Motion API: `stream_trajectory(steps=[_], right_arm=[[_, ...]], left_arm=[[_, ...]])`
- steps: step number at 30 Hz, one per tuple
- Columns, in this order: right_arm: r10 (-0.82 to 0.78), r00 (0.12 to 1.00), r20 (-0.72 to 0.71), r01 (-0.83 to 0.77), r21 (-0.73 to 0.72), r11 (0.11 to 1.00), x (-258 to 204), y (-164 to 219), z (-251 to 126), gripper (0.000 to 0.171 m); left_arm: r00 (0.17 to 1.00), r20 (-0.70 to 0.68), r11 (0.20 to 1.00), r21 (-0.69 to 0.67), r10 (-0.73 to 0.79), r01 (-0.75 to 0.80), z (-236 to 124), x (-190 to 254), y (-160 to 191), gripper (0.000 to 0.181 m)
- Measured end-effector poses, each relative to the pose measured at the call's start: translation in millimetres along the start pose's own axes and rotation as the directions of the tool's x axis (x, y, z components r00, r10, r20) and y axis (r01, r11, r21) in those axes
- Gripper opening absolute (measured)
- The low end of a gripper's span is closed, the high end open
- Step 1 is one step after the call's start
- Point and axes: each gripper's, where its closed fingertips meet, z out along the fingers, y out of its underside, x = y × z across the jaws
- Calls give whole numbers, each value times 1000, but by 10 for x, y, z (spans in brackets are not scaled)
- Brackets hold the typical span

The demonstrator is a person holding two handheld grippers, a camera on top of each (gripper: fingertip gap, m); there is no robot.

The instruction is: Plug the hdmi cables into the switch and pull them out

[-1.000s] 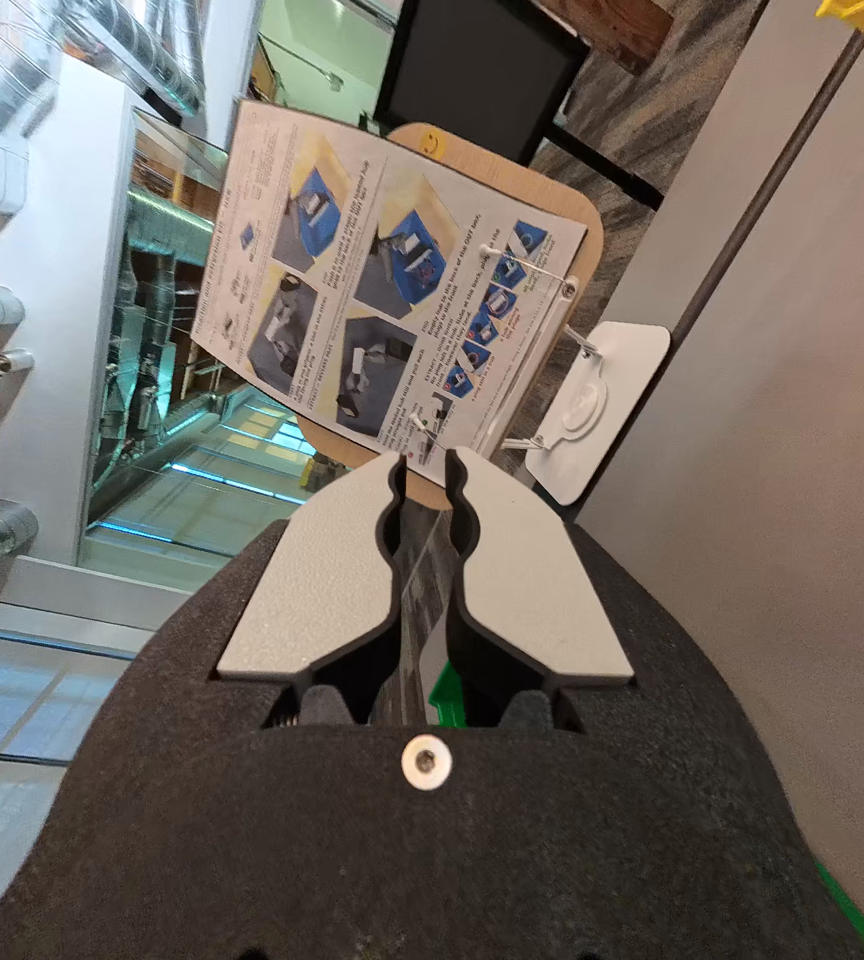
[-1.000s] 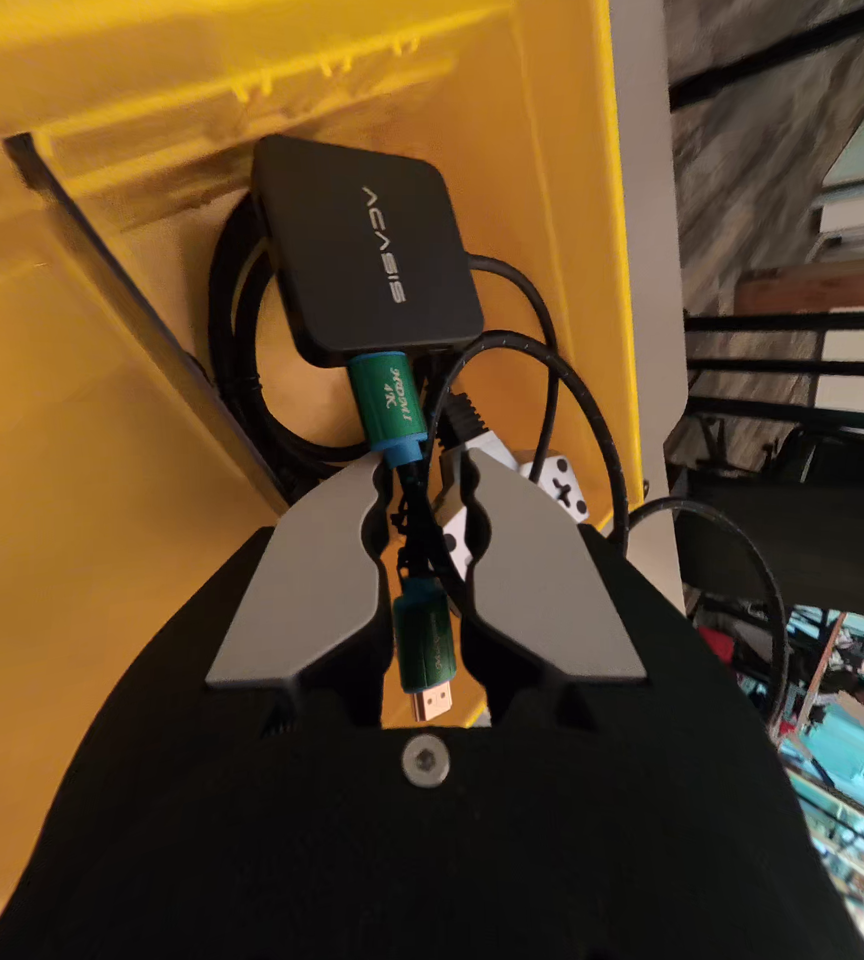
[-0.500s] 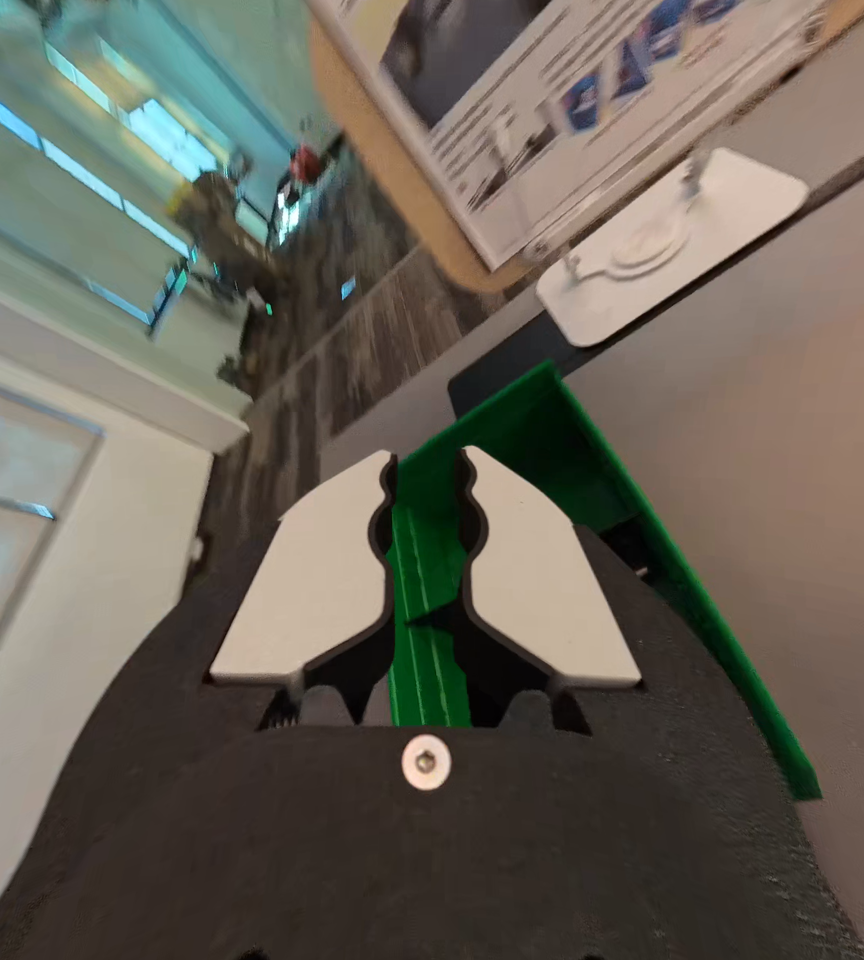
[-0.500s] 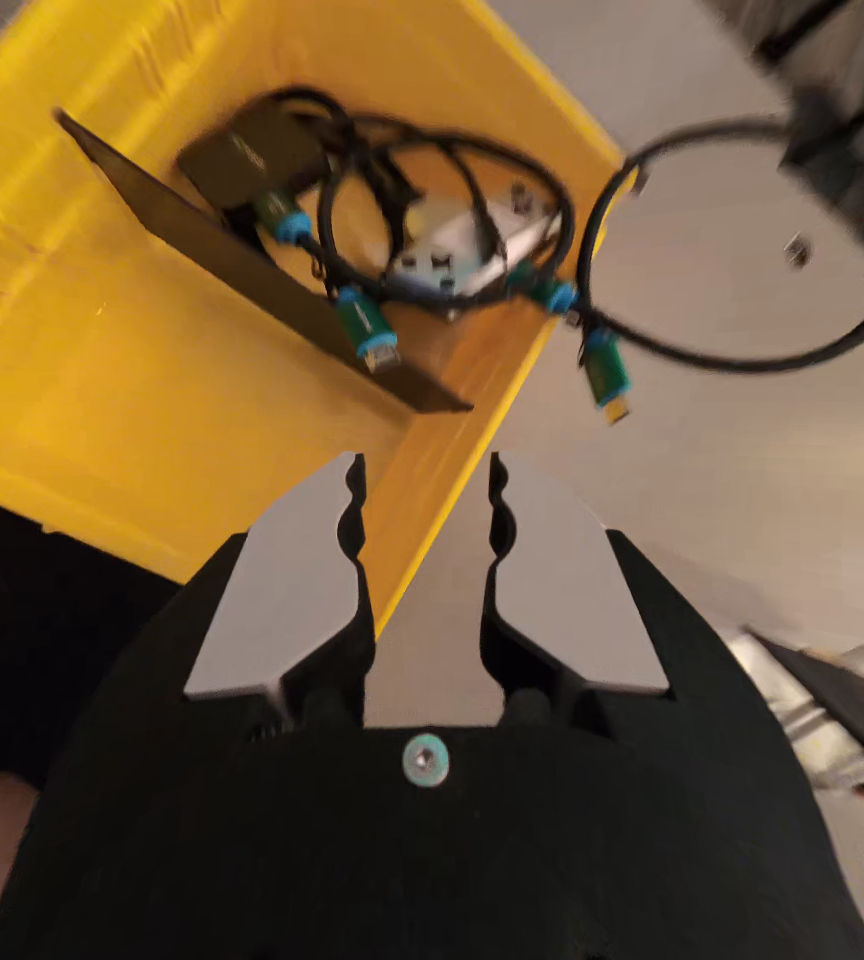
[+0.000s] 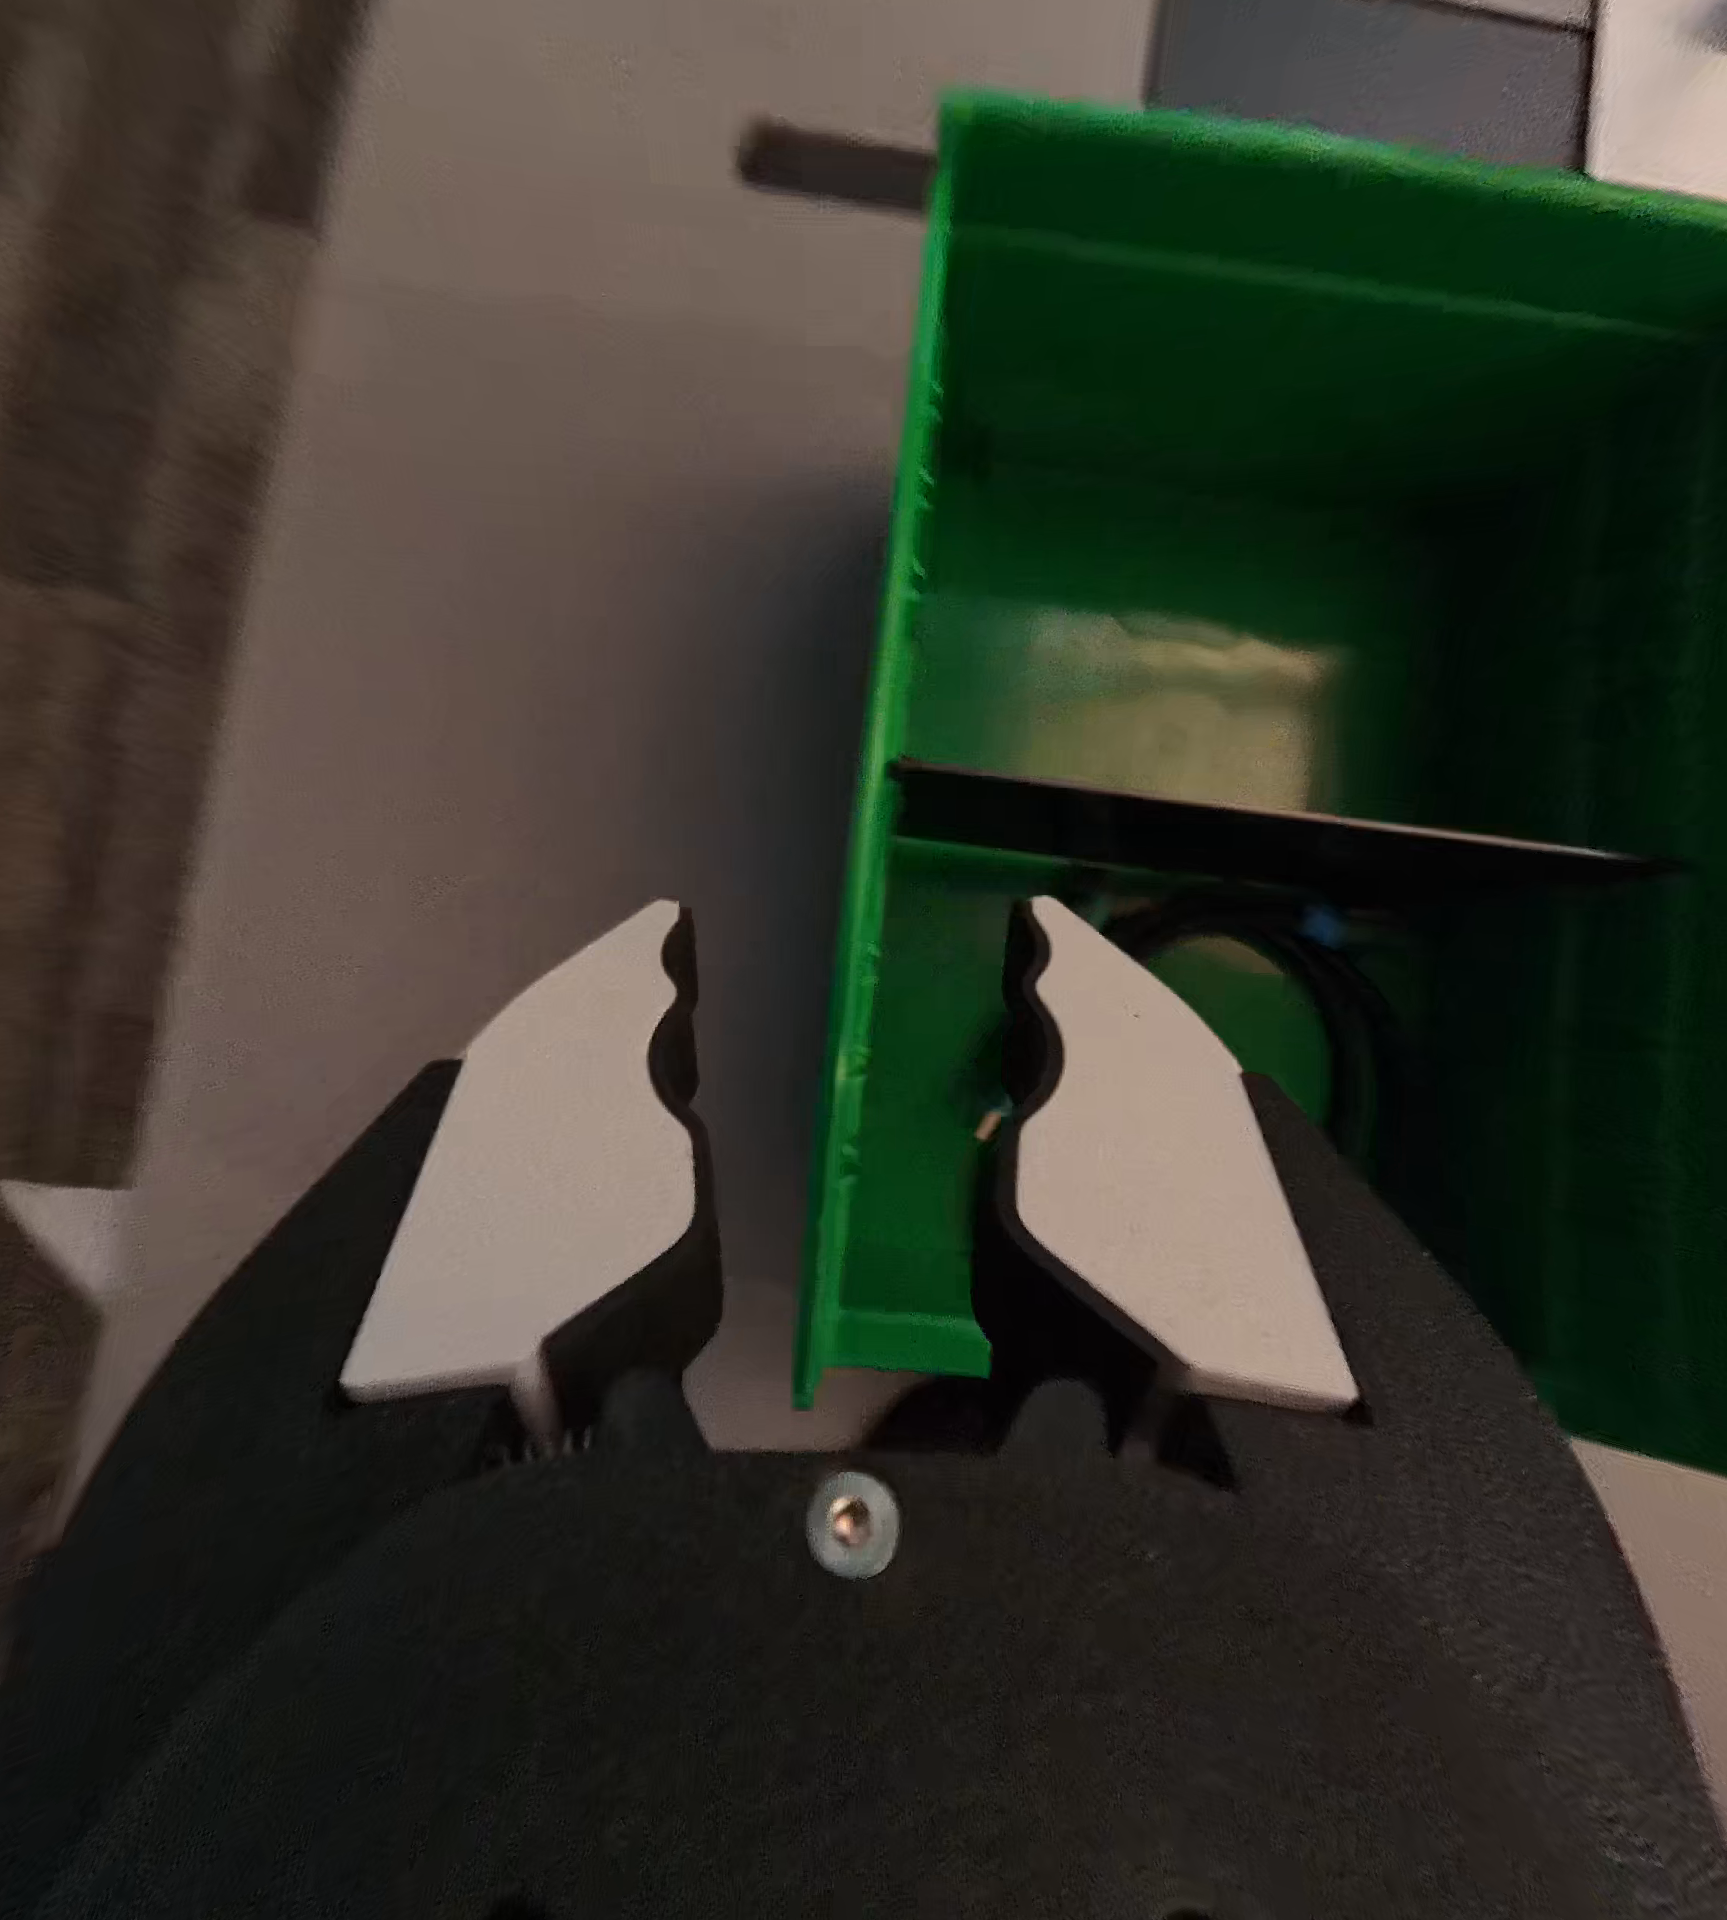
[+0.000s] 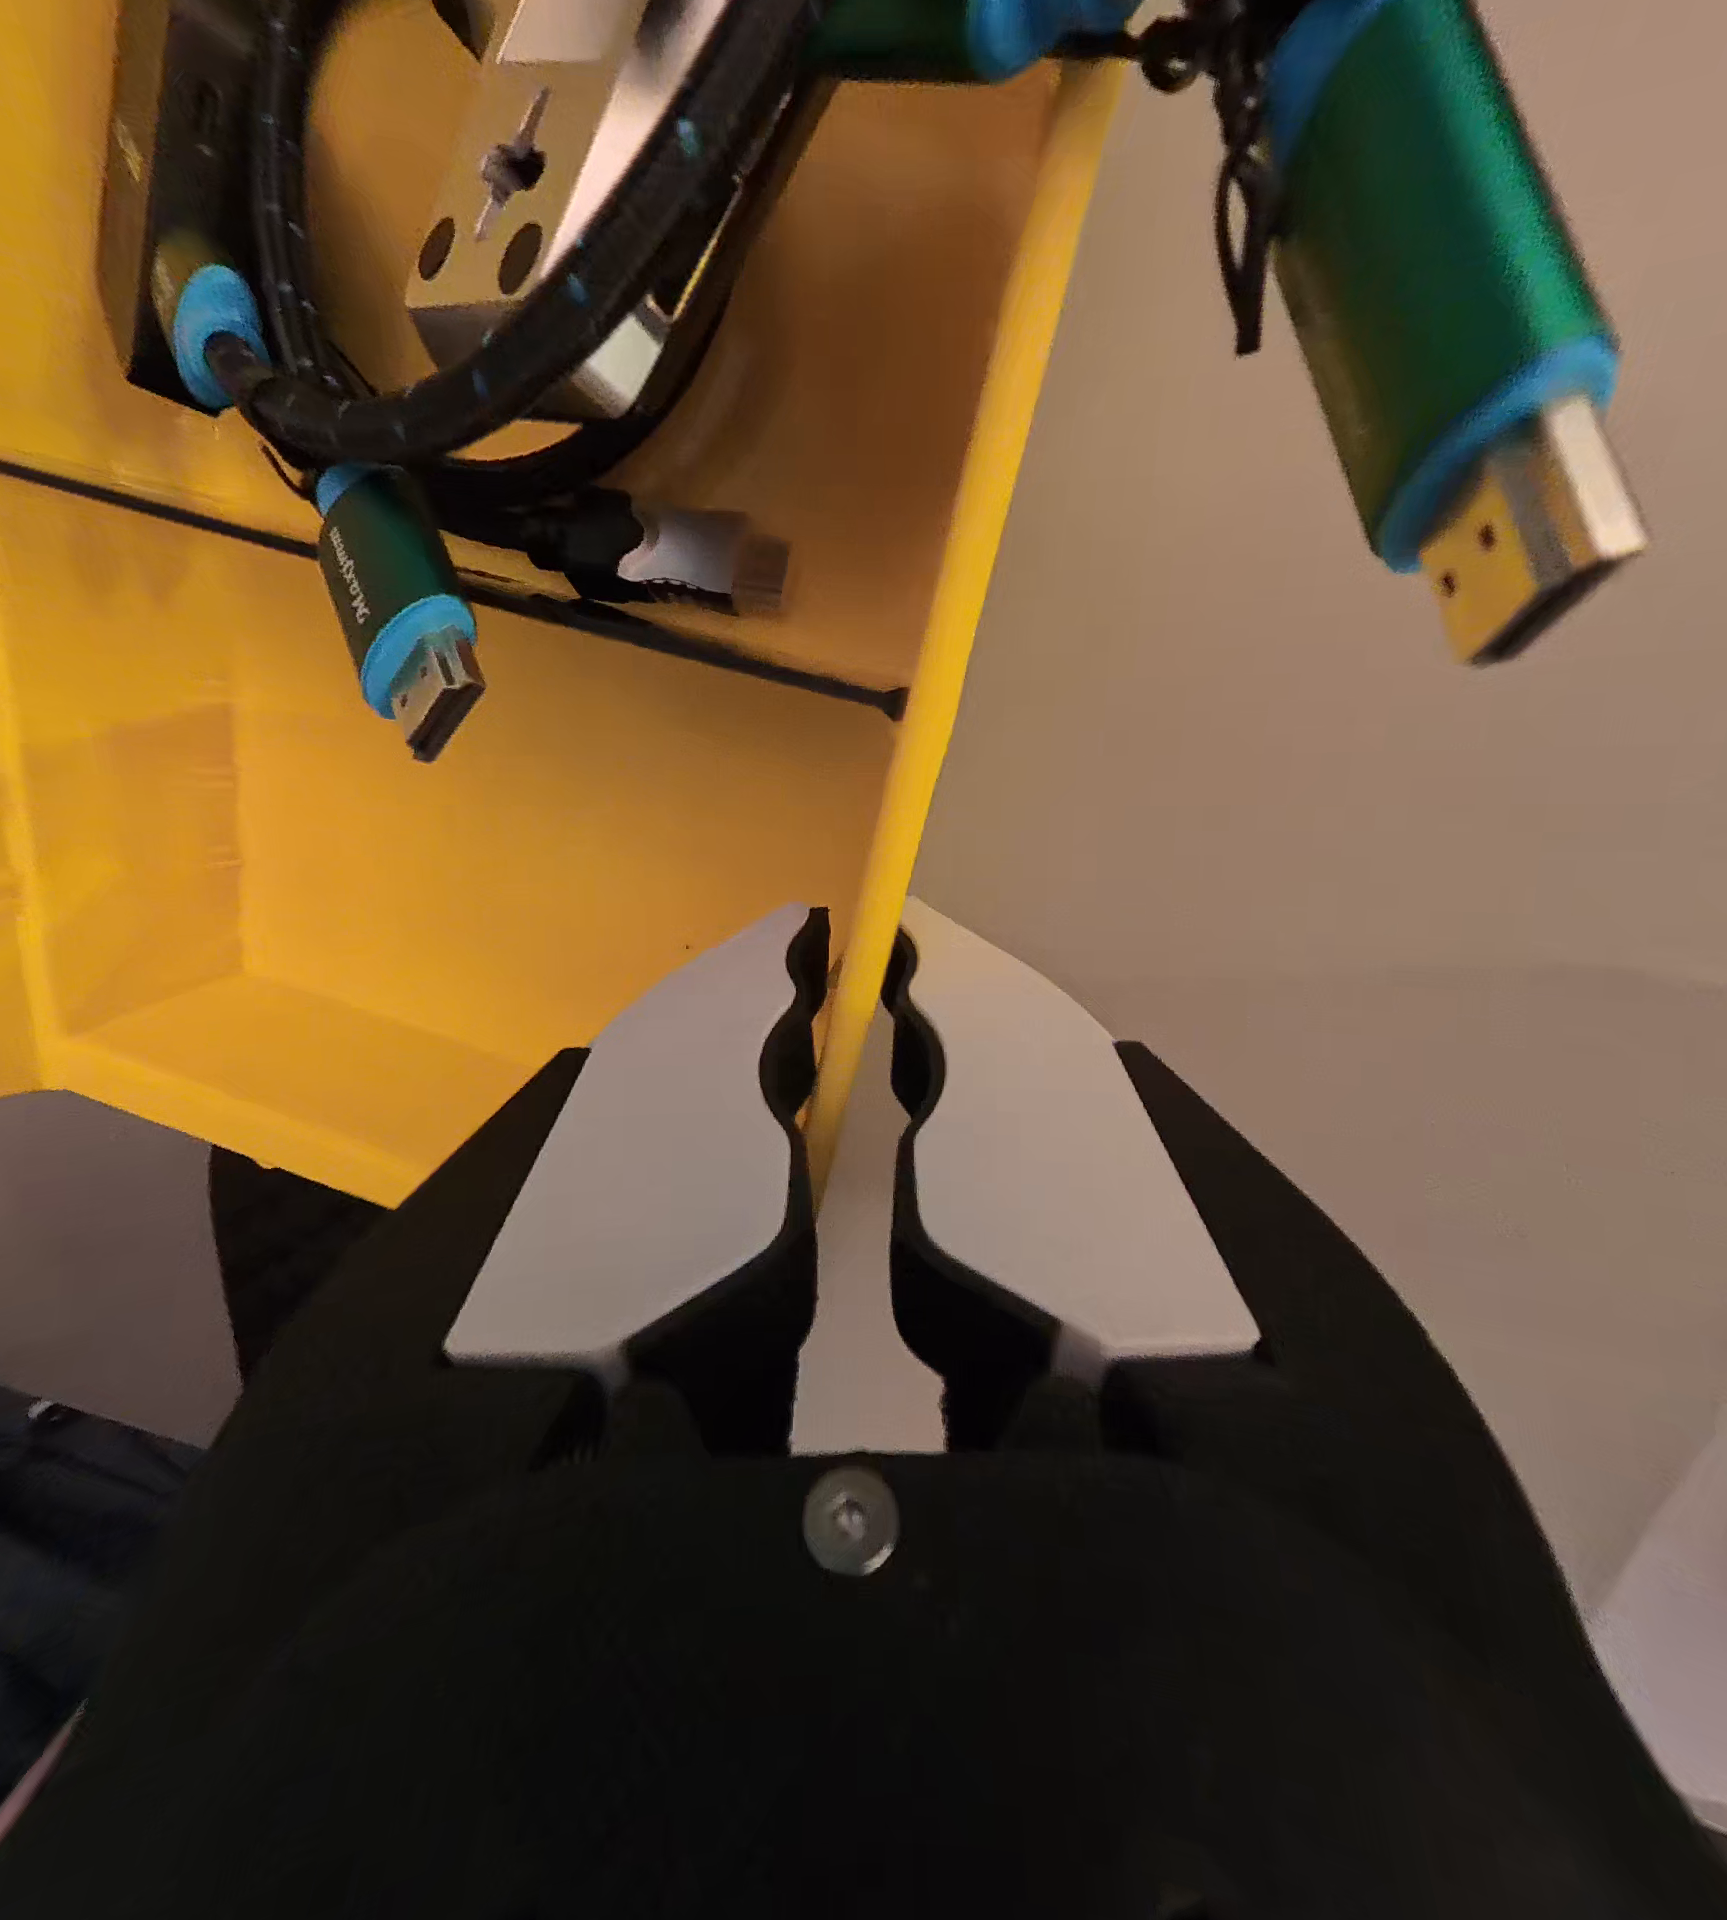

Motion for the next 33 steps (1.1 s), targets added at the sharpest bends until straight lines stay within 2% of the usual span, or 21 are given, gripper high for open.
stream_trajectory(steps=[3,5,7,10,12,14,19,22,28,33], right_arm=[[-31,998,-62,29,-31,999,6,5,0,9],[-43,995,-93,36,-72,997,-24,17,5,9],[-66,994,-83,57,-103,993,-126,20,28,9],[-67,996,-62,58,-137,989,-288,-23,74,9],[-103,992,-67,91,-157,983,-388,-60,106,9],[-113,992,-54,101,-183,978,-517,-85,141,9],[-192,981,-39,178,-234,956,-868,-164,239,9],[-219,976,-13,209,-249,946,-1132,-226,314,9],[-194,981,-18,184,-241,953,-1558,-375,450,7],[-240,971,-15,229,-247,942,-1797,-391,508,8]], left_arm=[[999,-34,996,-90,-26,23,163,14,119,53],[999,-48,988,-154,-6,-1,268,26,220,42],[996,-90,974,-225,3,-23,372,90,339,33],[997,-75,943,-328,33,-56,493,81,505,25],[996,-54,934,-347,63,-78,497,60,531,10],[993,-64,924,-365,100,-117,489,105,559,5],[962,-127,862,-427,243,-274,460,389,648,7],[930,-124,807,-466,346,-362,465,546,674,15],[898,-188,740,-513,398,-435,431,935,757,15],[868,-191,681,-552,459,-481,383,1104,837,20]])
